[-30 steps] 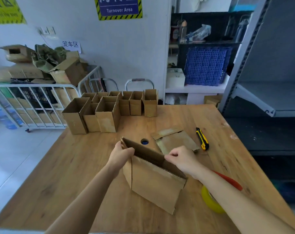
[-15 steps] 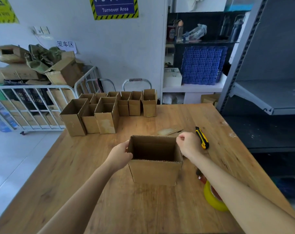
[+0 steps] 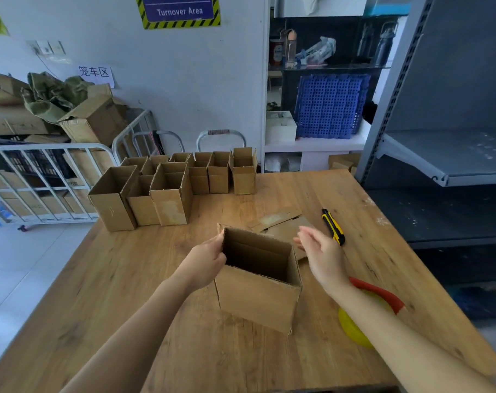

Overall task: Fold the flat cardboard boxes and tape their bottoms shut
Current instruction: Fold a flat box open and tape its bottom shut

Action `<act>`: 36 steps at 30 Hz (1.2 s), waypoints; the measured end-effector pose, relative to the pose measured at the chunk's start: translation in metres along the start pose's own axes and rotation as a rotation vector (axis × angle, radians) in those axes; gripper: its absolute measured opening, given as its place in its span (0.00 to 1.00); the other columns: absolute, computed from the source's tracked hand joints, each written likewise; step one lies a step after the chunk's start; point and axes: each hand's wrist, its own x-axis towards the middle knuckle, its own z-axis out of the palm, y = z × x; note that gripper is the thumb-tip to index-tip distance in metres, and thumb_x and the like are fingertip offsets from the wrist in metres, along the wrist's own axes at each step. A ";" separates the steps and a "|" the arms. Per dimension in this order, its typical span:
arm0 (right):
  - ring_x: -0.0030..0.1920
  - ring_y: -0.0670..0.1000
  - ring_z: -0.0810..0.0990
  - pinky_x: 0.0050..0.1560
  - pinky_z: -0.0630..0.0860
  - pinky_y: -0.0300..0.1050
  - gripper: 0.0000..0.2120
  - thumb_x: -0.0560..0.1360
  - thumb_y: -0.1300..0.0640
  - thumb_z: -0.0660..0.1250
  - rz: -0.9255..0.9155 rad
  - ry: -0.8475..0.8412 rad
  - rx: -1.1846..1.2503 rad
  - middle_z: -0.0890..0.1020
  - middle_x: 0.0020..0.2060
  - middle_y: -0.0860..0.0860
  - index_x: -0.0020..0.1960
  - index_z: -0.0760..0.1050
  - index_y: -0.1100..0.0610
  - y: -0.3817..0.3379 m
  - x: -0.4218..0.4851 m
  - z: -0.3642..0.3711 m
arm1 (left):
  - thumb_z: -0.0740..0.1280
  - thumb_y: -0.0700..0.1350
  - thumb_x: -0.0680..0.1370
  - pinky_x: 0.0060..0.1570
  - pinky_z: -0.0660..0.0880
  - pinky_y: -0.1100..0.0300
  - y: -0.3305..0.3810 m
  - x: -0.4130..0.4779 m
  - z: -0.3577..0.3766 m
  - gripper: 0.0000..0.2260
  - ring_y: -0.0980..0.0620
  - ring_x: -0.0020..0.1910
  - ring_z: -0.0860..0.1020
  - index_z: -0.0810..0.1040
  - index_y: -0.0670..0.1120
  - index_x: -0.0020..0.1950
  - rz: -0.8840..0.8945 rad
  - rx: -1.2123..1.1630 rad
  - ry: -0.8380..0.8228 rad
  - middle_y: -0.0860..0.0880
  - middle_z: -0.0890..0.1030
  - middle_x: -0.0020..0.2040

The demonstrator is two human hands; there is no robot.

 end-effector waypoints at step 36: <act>0.70 0.40 0.65 0.71 0.61 0.43 0.22 0.71 0.46 0.73 0.001 -0.470 0.045 0.74 0.65 0.42 0.62 0.79 0.52 0.026 0.003 0.013 | 0.51 0.70 0.77 0.61 0.70 0.57 -0.011 0.012 0.013 0.33 0.51 0.66 0.73 0.70 0.51 0.73 -0.158 0.083 -0.149 0.50 0.73 0.70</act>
